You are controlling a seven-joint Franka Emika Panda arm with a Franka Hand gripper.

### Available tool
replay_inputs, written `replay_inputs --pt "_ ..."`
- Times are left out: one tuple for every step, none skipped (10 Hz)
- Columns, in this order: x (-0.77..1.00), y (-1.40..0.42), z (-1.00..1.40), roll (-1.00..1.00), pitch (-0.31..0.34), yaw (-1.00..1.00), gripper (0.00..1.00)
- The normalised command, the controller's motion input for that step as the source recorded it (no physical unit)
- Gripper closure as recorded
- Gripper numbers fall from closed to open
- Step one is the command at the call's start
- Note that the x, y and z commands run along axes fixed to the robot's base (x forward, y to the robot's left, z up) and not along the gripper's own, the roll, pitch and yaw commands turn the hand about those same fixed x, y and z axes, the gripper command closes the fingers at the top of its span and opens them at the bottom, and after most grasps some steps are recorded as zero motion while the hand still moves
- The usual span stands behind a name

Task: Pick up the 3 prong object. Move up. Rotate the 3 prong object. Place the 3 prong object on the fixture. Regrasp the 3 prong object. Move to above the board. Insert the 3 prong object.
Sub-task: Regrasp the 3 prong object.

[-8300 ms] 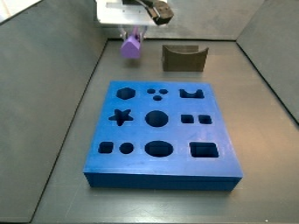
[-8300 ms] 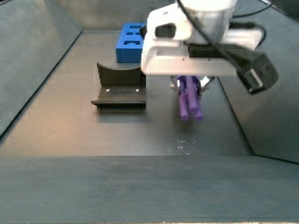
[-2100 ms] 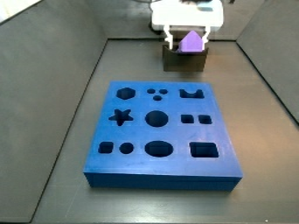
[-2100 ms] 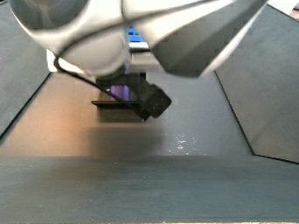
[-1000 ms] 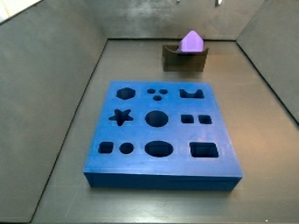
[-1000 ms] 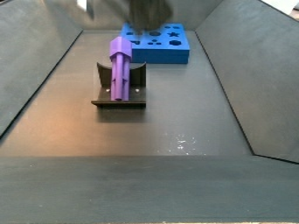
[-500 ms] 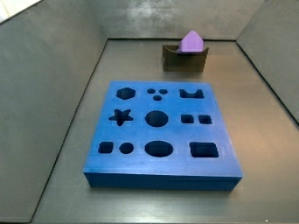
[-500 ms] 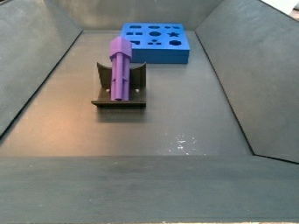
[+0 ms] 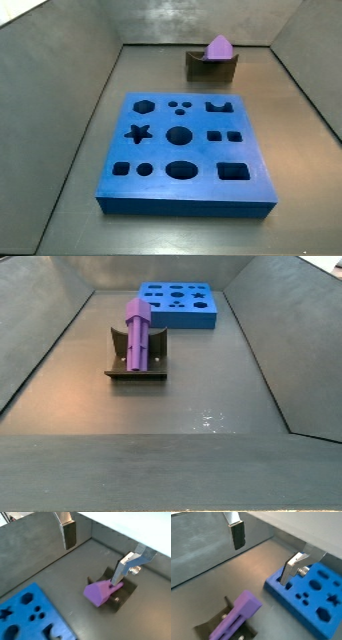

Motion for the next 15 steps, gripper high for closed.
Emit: replay_inputs --pt "0.02 -0.02 0.01 1.00 0.051 0.03 0.00" --pt "0.04 -0.02 0.01 1.00 0.057 0.03 0.00" --pt "0.05 -0.03 -0.01 1.00 0.067 0.03 0.00" --pt "0.06 -0.03 -0.01 1.00 0.076 0.04 0.00" --pt "0.07 -0.03 -0.01 1.00 0.082 0.04 0.00" --pt "0.09 -0.04 -0.02 1.00 0.098 0.04 0.00" --pt "0.10 -0.04 -0.02 1.00 0.111 0.05 0.00" --pt "0.12 -0.04 -0.02 1.00 0.133 0.06 0.00" --pt "0.13 -0.05 -0.02 1.00 0.143 0.06 0.00" --pt "0.17 -0.05 -0.02 1.00 0.171 0.08 0.00" --pt "0.19 -0.05 -0.02 1.00 0.183 0.10 0.00" --pt "0.23 -0.06 -0.02 1.00 0.207 0.12 0.00" --pt "0.27 -0.06 -0.03 1.00 0.225 0.15 0.00" --pt "0.32 -0.06 -0.03 1.00 0.246 0.19 0.00" --pt "0.36 -0.07 -0.03 1.00 0.262 0.23 0.00"
